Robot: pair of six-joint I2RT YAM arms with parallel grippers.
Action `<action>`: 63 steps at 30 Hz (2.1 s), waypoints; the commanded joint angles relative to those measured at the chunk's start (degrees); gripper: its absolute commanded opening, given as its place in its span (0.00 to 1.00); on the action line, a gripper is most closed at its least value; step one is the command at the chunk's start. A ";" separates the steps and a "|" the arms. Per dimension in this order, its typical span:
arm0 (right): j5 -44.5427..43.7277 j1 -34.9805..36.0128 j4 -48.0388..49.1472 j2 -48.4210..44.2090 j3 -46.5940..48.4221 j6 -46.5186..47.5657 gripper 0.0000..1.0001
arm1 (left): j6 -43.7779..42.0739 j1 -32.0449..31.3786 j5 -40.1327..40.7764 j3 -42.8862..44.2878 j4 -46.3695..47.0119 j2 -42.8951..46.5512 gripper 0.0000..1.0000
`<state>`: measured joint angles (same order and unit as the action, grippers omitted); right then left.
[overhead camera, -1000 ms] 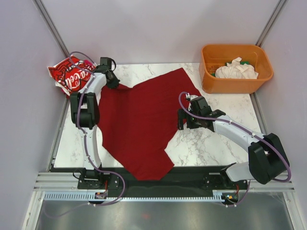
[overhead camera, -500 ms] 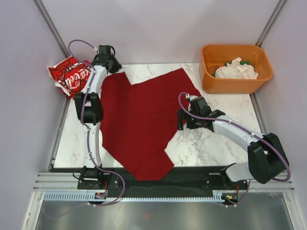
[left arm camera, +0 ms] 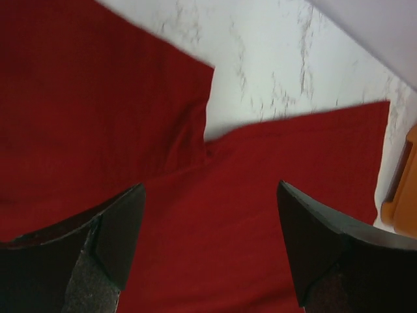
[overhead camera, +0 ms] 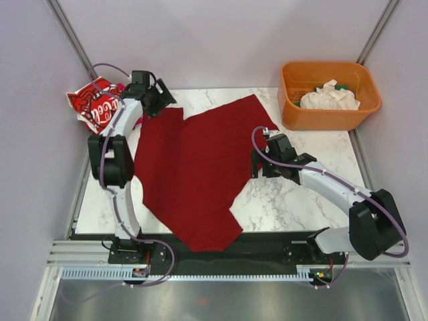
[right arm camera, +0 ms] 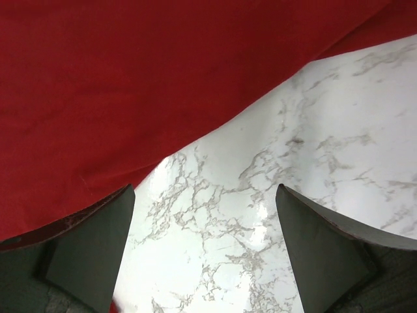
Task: Fold and stack the t-shirts
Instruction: Flatten the tshirt out
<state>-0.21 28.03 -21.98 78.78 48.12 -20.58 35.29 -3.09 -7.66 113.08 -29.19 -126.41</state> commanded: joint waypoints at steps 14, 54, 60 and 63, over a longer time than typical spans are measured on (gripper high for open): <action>-6.83 -10.97 3.25 5.24 2.60 -6.58 0.98 | 3.20 -9.56 -1.83 -47.67 9.50 25.08 0.80; 3.55 -19.33 26.02 26.33 5.76 -9.31 0.45 | -10.85 -11.41 5.55 -63.15 -5.35 65.06 0.77; 5.39 -19.86 27.08 26.86 7.86 -7.11 0.04 | -10.77 -11.50 5.55 -63.16 -5.18 65.06 0.77; 5.66 -19.95 22.25 23.63 9.71 -6.06 0.00 | -10.77 -11.50 5.82 -63.15 -5.26 65.24 0.77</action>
<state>4.21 8.34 3.90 104.62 55.35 -28.60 26.85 -14.39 -3.05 50.02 -34.37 -61.76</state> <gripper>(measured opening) 0.020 0.774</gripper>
